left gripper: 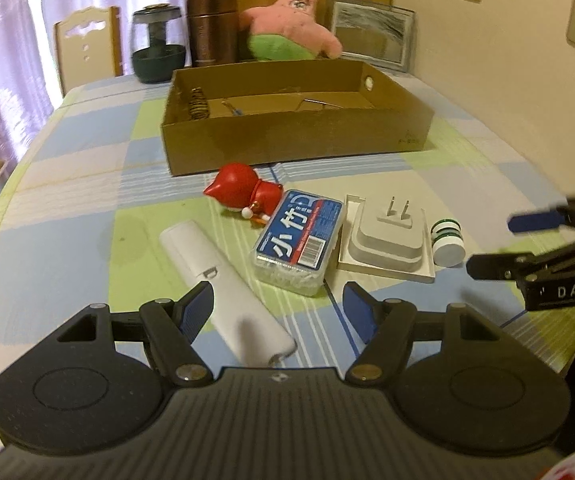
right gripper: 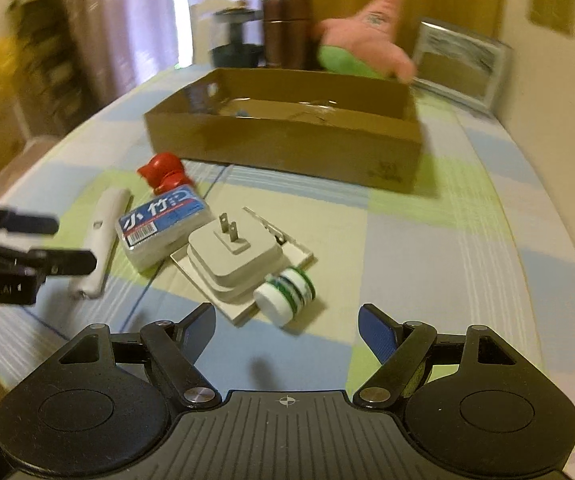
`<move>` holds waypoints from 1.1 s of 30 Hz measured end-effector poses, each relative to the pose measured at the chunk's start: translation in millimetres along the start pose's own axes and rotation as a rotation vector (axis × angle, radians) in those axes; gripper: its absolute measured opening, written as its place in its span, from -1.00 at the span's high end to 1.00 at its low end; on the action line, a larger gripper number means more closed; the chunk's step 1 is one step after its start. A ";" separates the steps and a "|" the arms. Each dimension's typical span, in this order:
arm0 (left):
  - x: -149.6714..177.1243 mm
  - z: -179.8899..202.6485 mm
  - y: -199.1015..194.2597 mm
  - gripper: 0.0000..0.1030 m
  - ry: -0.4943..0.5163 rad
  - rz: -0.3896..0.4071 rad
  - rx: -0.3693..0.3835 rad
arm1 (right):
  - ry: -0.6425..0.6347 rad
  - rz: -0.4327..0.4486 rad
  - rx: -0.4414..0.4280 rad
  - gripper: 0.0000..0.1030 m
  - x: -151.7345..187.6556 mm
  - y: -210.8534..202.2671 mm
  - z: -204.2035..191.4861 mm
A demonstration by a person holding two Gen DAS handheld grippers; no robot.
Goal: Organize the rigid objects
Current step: 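Move both tools toward the white remote and toothpick box, then grasp the green-and-white pill bottle with the right tool while the left tool grasps the blue toothpick box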
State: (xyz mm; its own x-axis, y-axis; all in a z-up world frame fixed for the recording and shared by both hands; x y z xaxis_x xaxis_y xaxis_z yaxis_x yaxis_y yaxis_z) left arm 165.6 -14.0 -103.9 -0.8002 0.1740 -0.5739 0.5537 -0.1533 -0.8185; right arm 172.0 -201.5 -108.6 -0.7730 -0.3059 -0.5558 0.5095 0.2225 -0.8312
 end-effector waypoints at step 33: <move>-46.6 8.7 74.9 -0.33 0.363 -0.108 0.149 | -0.470 -0.166 -0.236 0.44 -26.6 55.9 9.5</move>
State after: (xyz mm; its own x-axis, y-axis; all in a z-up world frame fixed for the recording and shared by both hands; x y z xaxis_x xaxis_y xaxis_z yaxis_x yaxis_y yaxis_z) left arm 242.3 -42.1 -138.2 -0.7039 0.5251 -0.4784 0.4100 -0.2497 -0.8772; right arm 224.6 -189.8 -140.4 -0.5566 -0.7228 -0.4096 0.2544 0.3211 -0.9122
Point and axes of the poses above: each gripper's, at about its wrist camera, not at the fingertips, and y roughly the way its jaws point, z to its right, x to its underside, the point moved 6 cm from there along y, roughly the way its jaws point, and after that the axes turned 10 degrees about -z, right-handed, at the moved point
